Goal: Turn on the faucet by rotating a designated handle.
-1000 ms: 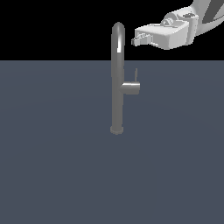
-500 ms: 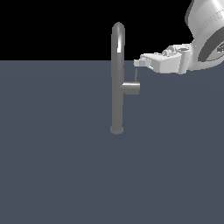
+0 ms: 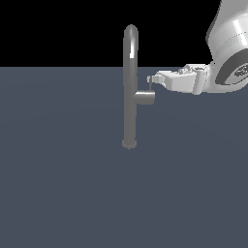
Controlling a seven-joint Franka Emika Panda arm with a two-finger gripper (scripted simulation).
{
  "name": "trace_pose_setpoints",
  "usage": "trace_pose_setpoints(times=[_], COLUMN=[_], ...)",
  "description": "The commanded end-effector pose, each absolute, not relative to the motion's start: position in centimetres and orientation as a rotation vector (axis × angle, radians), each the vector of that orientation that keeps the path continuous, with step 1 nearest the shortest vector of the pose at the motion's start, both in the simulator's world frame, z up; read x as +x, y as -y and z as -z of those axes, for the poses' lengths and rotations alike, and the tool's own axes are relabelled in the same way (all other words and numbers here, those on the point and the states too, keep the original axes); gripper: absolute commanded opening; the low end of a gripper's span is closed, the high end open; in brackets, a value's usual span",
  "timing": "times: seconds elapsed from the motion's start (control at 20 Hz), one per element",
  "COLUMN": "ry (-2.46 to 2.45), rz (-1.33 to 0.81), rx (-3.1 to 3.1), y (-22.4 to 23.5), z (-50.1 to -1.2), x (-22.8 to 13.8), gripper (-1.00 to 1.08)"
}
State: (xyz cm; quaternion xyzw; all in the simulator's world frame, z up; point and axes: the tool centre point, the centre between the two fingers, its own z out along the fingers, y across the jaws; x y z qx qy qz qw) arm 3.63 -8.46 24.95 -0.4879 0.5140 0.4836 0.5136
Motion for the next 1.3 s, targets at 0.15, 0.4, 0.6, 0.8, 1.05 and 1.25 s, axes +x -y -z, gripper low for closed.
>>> trace_pose_setpoints(times=[0.15, 0.4, 0.6, 0.8, 1.05, 1.25], ry=[-1.237, -1.237, -1.236, -1.24, -1.238, -1.237], rz=[-1.164, -1.164, -1.164, -1.161, -1.162, -1.163], rx=[-1.165, -1.166, -1.165, -1.164, -1.164, -1.165], y=[8.4, 8.3, 8.3, 8.3, 8.2, 8.1], z=[-24.9, -25.3, -25.8, -25.7, -25.8, -25.8], x=[3.7, 2.6, 1.5, 1.3, -0.3, -1.6], gripper=[-1.0, -1.0, -1.0, -1.0, -1.0, -1.0])
